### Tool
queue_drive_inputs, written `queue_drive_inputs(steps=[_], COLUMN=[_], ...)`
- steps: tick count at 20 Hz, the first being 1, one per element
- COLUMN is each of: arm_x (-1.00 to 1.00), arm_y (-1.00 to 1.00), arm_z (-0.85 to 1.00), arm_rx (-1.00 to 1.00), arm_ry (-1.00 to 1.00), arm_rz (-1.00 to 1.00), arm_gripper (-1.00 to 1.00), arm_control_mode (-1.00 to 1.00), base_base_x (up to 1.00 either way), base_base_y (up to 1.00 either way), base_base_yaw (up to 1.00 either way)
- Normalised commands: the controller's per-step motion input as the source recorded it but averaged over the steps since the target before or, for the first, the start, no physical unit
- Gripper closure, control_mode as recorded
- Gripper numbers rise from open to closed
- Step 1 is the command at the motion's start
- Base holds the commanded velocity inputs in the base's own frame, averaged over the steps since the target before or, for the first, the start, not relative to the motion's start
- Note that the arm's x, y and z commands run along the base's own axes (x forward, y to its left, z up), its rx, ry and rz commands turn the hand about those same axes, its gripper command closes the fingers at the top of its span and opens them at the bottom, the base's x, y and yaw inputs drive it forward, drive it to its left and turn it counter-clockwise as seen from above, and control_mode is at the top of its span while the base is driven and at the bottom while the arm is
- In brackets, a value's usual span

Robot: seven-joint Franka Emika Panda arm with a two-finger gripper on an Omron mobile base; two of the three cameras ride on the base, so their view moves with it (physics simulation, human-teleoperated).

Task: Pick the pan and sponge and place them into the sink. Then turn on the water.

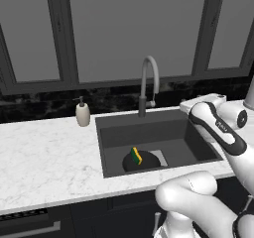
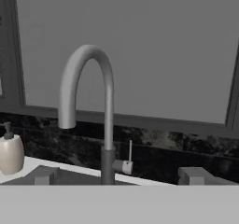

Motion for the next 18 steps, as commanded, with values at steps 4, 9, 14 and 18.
queue_drive_inputs(steps=[4, 9, 14, 18], arm_x=[0.23, 0.25, 0.25, 0.24], arm_y=[0.15, 0.25, 0.08, 0.0], arm_z=[-0.17, -0.05, -0.13, -0.21], arm_rx=[0.06, 0.0, 0.0, 0.01], arm_ry=[0.04, 0.0, 0.0, 0.0], arm_rz=[0.05, 0.03, 0.01, 0.07], arm_gripper=[-1.0, -1.0, -1.0, -1.0], arm_control_mode=[-1.0, -1.0, -1.0, -1.0], base_base_x=[0.0, 0.0, 0.0, 0.0], base_base_y=[0.0, 0.0, 0.0, 0.0], base_base_yaw=[0.0, 0.0, 0.0, 0.0])
